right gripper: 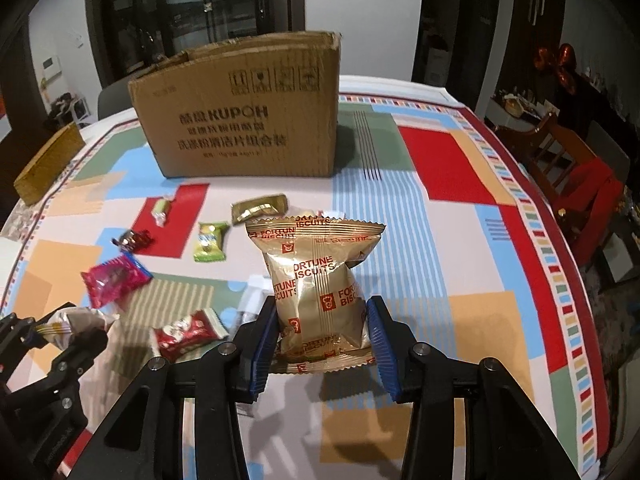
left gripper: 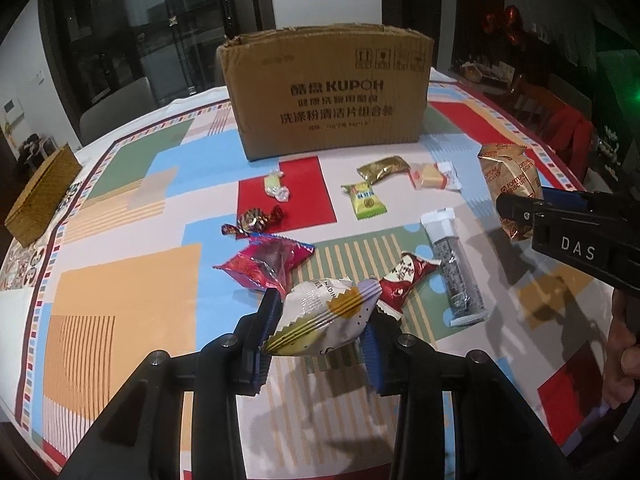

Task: Organize snacks
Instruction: 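Carry the gold packet and white pastry over the cardboard box with both tools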

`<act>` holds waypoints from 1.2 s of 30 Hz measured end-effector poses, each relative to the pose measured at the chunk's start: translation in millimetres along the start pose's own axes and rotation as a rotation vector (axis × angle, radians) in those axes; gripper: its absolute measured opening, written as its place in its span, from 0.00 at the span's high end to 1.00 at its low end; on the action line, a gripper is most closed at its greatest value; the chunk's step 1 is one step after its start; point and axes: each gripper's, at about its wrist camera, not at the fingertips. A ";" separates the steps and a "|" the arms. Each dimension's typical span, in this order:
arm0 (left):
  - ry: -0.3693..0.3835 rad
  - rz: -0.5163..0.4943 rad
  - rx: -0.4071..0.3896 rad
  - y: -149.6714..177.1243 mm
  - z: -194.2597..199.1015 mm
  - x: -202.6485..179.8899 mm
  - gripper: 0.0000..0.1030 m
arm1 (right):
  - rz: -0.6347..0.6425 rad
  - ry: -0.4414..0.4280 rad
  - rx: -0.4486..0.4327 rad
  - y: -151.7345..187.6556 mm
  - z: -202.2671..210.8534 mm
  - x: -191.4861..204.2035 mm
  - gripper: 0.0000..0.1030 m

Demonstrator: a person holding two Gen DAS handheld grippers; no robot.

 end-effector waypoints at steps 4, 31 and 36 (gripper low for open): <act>-0.006 0.017 -0.017 -6.7 8.9 5.0 0.64 | 0.008 -0.009 -0.022 -6.1 9.8 4.3 0.56; -0.072 0.078 -0.175 -72.7 45.4 39.1 0.64 | 0.014 -0.078 -0.184 -59.0 64.2 21.5 0.56; -0.081 0.080 -0.207 -87.1 49.8 46.1 0.64 | 0.014 -0.087 -0.219 -71.5 70.3 26.3 0.56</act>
Point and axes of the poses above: each gripper's, at about its wrist camera, not at the fingertips, and z roughly against the way its jaws point, x to its left, y to its underside, and after that the axes turned 9 degrees about -z, right-handed
